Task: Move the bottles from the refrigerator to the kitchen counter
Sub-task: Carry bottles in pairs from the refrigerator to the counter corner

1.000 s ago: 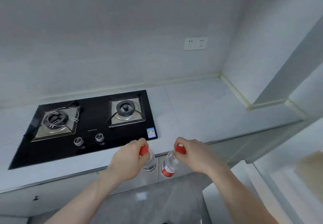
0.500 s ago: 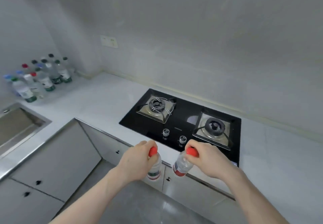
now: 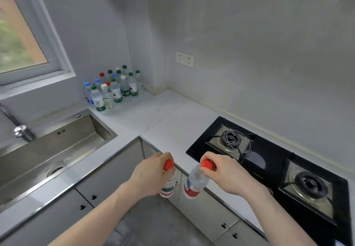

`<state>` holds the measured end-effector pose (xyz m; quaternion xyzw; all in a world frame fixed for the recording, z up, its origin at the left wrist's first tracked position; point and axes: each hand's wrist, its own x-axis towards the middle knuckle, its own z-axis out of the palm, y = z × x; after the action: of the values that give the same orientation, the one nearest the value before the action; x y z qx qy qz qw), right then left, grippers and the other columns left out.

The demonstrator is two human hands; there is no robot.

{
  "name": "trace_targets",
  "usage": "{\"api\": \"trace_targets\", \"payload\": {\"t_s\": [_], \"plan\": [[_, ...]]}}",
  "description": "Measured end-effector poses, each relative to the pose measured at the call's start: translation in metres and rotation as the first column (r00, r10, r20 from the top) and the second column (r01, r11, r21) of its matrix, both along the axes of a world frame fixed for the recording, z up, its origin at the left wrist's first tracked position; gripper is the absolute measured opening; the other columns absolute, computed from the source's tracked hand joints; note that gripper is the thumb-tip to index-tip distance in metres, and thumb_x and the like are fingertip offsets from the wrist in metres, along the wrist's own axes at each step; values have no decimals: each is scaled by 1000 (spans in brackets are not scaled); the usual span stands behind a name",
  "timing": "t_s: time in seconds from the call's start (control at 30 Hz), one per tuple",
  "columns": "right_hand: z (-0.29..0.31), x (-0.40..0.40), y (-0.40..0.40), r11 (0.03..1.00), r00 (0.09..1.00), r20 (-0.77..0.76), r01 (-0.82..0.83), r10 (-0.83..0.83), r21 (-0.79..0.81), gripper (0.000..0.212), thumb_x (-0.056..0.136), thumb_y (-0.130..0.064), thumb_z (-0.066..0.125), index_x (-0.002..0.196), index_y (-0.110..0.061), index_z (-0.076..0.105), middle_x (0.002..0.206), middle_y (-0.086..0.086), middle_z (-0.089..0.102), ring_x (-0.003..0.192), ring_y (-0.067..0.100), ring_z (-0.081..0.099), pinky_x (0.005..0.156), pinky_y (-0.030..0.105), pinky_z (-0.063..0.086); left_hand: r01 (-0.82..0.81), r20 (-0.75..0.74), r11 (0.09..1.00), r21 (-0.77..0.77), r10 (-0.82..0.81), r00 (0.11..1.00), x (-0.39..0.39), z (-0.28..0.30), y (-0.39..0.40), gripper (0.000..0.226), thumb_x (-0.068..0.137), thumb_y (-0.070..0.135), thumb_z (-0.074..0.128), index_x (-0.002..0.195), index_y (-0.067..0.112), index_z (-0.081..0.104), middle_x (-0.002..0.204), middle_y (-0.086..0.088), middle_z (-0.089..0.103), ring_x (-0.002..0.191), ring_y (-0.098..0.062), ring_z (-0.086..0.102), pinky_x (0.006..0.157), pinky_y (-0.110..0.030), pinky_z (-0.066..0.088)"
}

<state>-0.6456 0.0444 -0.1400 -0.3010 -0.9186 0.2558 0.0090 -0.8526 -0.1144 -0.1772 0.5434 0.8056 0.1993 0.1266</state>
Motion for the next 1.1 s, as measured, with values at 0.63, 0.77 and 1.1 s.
{"api": "trace_targets", "payload": {"t_s": [0.63,0.77,1.1], "plan": [[3,-207,77,967,965,-55,-254,255,33,21,101,-49,53,117,-37,59,113,-17,64,97,10,57,91,33,49,-285,-13,959,3,285,958,-164,12,30,6,98,46,49,103,43,51,98,17,59,87,-10,57,71,-26,43],[5,-254,112,957,954,-71,-291,292,15,21,101,-50,53,117,-37,59,111,-16,63,93,10,56,88,32,49,-340,-34,940,-12,339,940,-202,18,61,12,97,49,49,106,42,51,102,16,60,91,-14,60,76,-32,50],[4,-356,194,917,915,-52,-399,400,26,20,100,-47,56,117,-38,59,110,-17,61,98,12,59,88,31,49,-496,4,868,-12,496,868,-278,14,116,11,98,46,50,107,42,52,104,14,59,91,-17,58,76,-33,48]]}}
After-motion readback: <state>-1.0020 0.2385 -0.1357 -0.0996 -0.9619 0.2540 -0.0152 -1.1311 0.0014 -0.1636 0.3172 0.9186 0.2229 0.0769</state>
